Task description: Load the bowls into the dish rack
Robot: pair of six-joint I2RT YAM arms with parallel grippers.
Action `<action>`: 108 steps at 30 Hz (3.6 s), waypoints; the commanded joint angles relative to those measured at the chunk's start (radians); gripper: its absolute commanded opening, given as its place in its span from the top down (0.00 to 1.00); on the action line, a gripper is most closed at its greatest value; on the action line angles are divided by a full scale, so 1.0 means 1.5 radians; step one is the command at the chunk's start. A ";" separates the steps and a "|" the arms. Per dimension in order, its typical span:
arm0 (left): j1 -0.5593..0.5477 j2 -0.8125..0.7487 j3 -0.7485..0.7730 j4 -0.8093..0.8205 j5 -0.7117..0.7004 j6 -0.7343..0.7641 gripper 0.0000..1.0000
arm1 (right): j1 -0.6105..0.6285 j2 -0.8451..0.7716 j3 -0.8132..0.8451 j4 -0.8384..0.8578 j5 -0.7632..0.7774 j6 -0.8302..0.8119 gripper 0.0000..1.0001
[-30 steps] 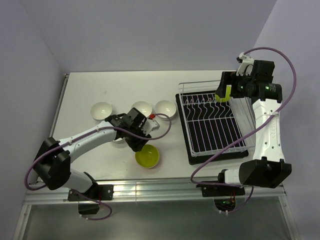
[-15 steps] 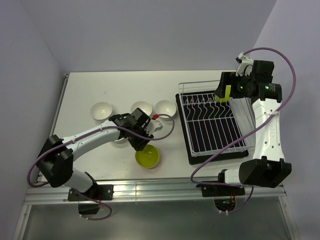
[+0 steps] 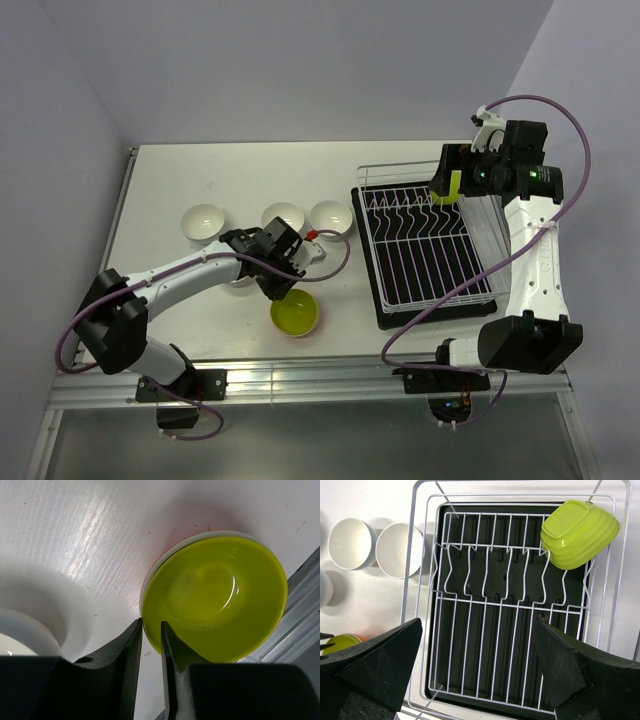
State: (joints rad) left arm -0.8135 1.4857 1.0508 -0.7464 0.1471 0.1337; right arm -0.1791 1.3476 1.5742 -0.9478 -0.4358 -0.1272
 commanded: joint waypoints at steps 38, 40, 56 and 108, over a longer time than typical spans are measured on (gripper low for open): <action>0.094 0.012 0.145 -0.091 0.226 -0.056 1.00 | 0.005 -0.017 -0.001 0.003 -0.124 -0.041 0.00; 0.112 0.019 0.152 -0.098 0.265 -0.063 1.00 | 0.008 -0.024 -0.005 0.003 -0.142 -0.060 0.00; 0.186 0.059 0.186 -0.120 0.443 -0.079 1.00 | 0.278 -0.116 -0.038 -0.117 -0.208 -0.381 0.01; 0.278 0.154 0.157 -0.188 0.823 -0.022 1.00 | 0.908 -0.289 -0.389 0.296 0.182 -0.707 0.00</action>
State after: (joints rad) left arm -0.3985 1.7195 1.2842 -1.0130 1.3132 0.0788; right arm 1.1625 0.8993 1.0023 -0.5919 -0.2256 -1.1740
